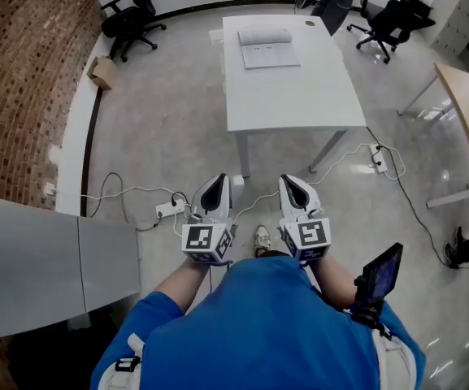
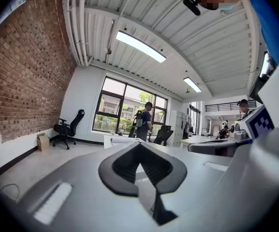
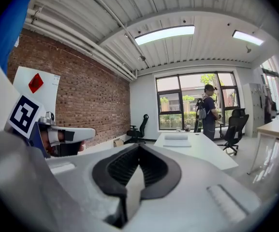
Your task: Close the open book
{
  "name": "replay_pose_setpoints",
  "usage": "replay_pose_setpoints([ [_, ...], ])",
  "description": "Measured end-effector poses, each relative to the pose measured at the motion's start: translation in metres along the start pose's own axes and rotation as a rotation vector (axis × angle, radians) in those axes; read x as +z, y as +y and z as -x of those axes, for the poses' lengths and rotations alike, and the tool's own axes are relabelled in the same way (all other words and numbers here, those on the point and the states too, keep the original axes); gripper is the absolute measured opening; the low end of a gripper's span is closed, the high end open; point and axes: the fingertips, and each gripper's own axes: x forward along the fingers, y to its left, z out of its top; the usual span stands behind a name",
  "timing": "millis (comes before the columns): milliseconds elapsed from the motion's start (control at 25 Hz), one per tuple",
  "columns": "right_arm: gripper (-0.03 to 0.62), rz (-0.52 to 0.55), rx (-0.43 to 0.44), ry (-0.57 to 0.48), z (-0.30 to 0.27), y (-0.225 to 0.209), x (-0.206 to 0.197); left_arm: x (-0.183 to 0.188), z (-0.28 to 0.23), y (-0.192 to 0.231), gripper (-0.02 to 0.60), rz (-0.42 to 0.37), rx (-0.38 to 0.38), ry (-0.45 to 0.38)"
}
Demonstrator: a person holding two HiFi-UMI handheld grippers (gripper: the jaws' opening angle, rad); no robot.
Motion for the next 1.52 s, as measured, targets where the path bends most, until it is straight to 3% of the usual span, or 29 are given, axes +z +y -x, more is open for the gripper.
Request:
replay_pose_setpoints([
  [360, 0.003, -0.034, 0.061, 0.004, -0.100, -0.049, 0.006, 0.018, -0.094, 0.046, 0.006, -0.042, 0.079, 0.002],
  [680, 0.003, -0.061, 0.111, 0.016, -0.170, -0.050, 0.016, 0.025, -0.142, 0.091, 0.006, -0.066, 0.110, 0.026],
  [920, 0.003, -0.047, 0.092, 0.015, -0.219, -0.039, 0.011, 0.023, -0.172, 0.136, 0.006, -0.052, 0.080, 0.018],
  [1200, 0.003, -0.038, -0.027, 0.058, -0.296, -0.013, 0.023, 0.029, -0.211, 0.222, 0.006, -0.020, -0.007, 0.023],
  [1520, 0.003, -0.032, -0.087, 0.053, -0.402, 0.071, 0.058, 0.061, -0.232, 0.358, 0.006, 0.021, -0.067, 0.031],
])
